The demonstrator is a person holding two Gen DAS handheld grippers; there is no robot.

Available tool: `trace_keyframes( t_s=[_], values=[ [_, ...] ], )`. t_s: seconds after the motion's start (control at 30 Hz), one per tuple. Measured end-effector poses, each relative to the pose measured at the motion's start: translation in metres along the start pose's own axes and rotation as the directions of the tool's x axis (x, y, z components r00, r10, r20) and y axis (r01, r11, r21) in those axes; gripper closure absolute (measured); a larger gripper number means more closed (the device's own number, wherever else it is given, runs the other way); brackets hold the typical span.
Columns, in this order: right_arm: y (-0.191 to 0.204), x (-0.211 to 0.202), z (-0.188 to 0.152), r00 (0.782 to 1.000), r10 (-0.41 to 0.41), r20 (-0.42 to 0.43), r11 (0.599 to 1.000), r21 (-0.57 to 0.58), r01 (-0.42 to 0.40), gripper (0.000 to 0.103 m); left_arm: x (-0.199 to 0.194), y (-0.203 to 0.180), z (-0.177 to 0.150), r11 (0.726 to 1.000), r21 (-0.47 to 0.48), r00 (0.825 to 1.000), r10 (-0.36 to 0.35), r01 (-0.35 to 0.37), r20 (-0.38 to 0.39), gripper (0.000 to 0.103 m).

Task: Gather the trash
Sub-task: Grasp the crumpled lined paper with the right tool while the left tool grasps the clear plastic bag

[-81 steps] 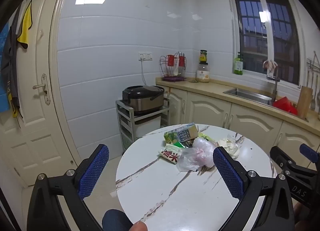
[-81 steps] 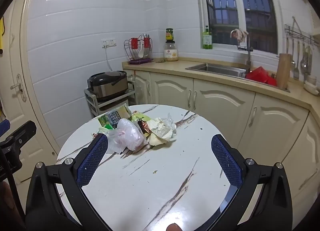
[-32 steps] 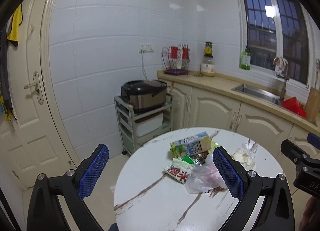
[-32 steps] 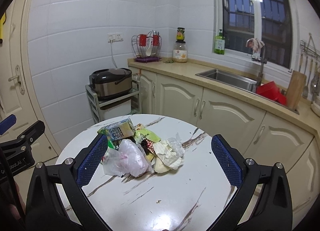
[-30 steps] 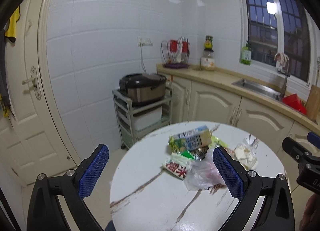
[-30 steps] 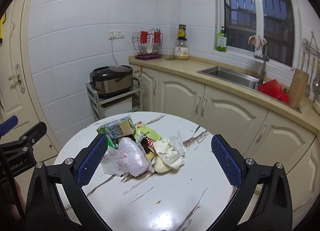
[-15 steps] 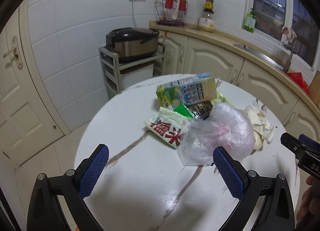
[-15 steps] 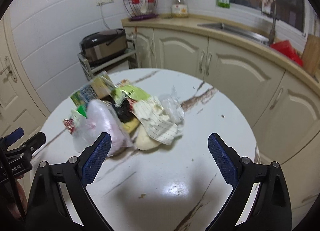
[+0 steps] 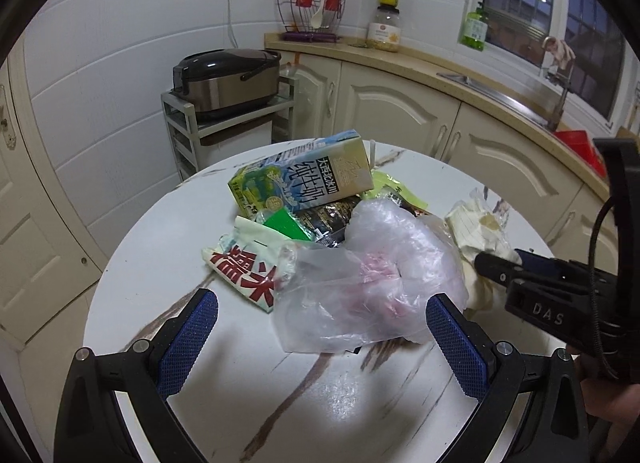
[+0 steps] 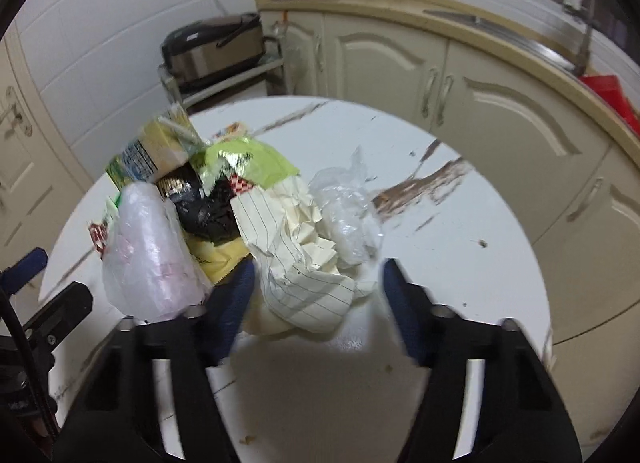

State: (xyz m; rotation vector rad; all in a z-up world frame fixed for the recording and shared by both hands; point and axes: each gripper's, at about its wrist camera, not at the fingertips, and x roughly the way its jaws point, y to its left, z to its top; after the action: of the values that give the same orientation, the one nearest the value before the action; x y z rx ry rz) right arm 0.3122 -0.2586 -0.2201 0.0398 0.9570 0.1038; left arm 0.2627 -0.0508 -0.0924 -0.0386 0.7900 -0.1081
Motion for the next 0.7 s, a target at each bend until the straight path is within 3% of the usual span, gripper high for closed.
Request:
trace_keyframes(
  t_s=[0.1,0.23,0.47,0.6,0.7],
  values=[
    [0.000,0.002,0.000,0.998,0.059,0.015,0.998,-0.006,-0.059,0.069,0.008,-0.009,0.003,1.000,0.005,1.000,0.005,-0.005,-0.013,0.001],
    [-0.006,-0.003,-0.007,0.993,0.112,0.031,0.994,-0.022,-0.112,0.077,0.017,-0.023,0.005,1.000,0.020,1.000,0.008,-0.008,-0.017,0.001],
    [-0.038,-0.015,-0.021,0.985,0.164,0.061,0.984,0.054,-0.167,0.078,0.038,-0.045,0.010,0.999,0.039,0.999,0.024,-0.023,-0.034,0.001],
    [-0.049,-0.020,-0.027,0.984,0.167,0.067,0.982,0.076,-0.171,0.078,0.054,-0.047,0.015,1.000,0.009,0.999,-0.010,0.010,-0.040,0.001],
    [-0.052,-0.021,-0.028,0.983,0.174,0.065,0.980,0.084,-0.179,0.078,0.065,-0.048,0.015,0.998,0.012,0.996,-0.067,0.068,-0.053,0.013]
  ],
)
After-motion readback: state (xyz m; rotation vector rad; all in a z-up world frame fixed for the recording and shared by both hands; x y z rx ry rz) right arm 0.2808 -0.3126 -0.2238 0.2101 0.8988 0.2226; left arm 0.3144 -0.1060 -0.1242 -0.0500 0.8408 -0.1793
